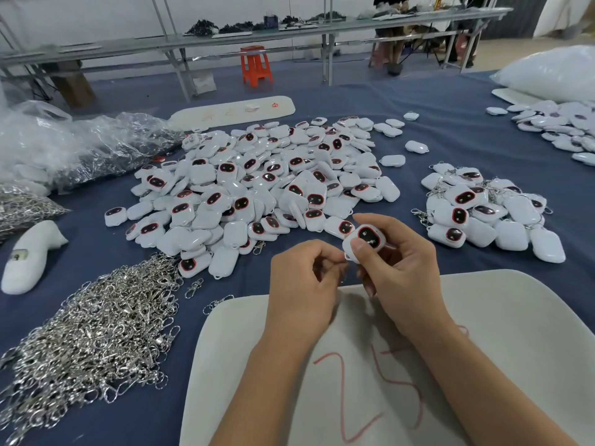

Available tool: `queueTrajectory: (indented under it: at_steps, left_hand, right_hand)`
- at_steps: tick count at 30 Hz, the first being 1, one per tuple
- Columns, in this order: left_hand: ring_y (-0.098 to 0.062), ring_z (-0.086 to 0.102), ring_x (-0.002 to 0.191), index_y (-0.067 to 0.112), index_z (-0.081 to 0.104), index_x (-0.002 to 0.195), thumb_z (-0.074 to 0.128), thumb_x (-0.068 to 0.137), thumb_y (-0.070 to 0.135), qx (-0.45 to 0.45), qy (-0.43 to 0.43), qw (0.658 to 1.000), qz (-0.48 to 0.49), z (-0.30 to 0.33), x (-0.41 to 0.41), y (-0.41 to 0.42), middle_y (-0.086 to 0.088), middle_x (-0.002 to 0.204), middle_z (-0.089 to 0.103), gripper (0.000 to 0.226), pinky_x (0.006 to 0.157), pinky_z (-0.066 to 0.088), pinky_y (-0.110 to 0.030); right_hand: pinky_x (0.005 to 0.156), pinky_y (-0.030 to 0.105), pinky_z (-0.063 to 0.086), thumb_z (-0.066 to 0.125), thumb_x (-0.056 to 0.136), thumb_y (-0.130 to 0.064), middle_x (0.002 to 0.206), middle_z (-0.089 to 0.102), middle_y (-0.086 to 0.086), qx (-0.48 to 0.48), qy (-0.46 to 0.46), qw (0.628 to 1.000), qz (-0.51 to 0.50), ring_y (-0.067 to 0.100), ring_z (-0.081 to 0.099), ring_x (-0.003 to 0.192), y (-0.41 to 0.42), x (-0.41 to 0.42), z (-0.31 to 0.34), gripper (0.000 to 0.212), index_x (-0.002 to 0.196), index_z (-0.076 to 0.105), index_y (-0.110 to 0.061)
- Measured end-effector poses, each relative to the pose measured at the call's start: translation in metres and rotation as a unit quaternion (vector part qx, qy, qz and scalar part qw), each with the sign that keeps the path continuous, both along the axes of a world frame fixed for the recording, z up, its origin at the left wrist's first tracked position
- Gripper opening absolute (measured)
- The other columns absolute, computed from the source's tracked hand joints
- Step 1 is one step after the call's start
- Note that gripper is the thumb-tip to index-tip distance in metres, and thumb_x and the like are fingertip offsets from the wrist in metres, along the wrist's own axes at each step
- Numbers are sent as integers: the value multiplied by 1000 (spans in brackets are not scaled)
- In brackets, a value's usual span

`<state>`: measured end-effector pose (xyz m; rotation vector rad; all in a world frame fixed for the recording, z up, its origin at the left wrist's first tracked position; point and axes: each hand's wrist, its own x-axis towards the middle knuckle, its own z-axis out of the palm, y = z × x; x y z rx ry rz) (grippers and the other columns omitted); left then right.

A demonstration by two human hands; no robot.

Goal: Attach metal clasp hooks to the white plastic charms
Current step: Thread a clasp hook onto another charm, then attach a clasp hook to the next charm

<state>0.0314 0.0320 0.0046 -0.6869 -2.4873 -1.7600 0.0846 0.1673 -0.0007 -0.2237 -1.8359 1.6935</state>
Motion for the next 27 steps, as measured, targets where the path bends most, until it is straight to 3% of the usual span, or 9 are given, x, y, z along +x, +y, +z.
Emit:
queueTrajectory:
  at_steps: [8, 14, 19, 21, 23, 25, 27]
  left_hand:
    - [-8, 70, 73, 23, 74, 82, 74, 86, 6, -2, 18, 999, -30, 0, -2, -3, 13, 74, 72, 18, 70, 56, -24]
    - [-18, 69, 64, 20, 74, 75, 76, 86, 4, -12, -66, 997, -30, -1, -7, -3, 2, 68, 73, 20, 61, 52, -22]
    - [-11, 67, 60, 17, 74, 77, 71, 88, -1, -18, -93, 994, -61, -2, -11, -7, 0, 64, 73, 22, 64, 50, -21]
    - [-12, 65, 60, 17, 74, 76, 72, 88, -1, -22, -100, 992, -71, -1, -14, -8, -3, 65, 73, 21, 65, 52, -28]
    - [-14, 65, 61, 16, 73, 77, 76, 87, 5, -14, -104, 991, -83, 0, -14, -8, -5, 66, 73, 16, 66, 51, -32]
    - [-15, 68, 63, 16, 70, 82, 81, 84, 10, 11, -97, 991, -88, 2, -12, -7, -1, 67, 74, 13, 64, 52, -32]
    - [-17, 70, 63, 21, 68, 91, 83, 80, 11, 45, -96, 991, -82, 3, -9, -6, 1, 71, 76, 21, 63, 53, -32]
  right_hand:
    - [44, 27, 46, 72, 96, -6, 79, 65, 10, -11, 3, 1000, 3, 20, 58, 52, 1, 1, 0, 24, 107, 76, -26]
    - [72, 31, 60, 78, 90, -4, 91, 74, -6, 174, 23, 984, -36, 19, 71, 78, -3, 2, -1, 26, 110, 75, -22]
    - [65, 39, 55, 77, 83, 10, 91, 71, -7, 261, 58, 964, -5, 21, 68, 79, -2, 2, -1, 37, 109, 75, -16]
    - [65, 36, 54, 77, 82, 11, 94, 71, -8, 284, 59, 957, 3, 18, 67, 79, -3, 1, -2, 40, 110, 75, -16]
    - [64, 31, 56, 75, 86, 7, 90, 71, -8, 226, 44, 973, 4, 16, 67, 76, -5, 1, -4, 36, 109, 75, -19]
    - [57, 25, 54, 72, 92, 1, 86, 69, -4, 106, 15, 994, 0, 16, 65, 65, -5, -1, -5, 29, 107, 74, -24]
    - [51, 23, 49, 69, 96, -3, 85, 67, 5, 35, 1, 999, 3, 15, 60, 59, -3, -1, -5, 24, 108, 73, -23]
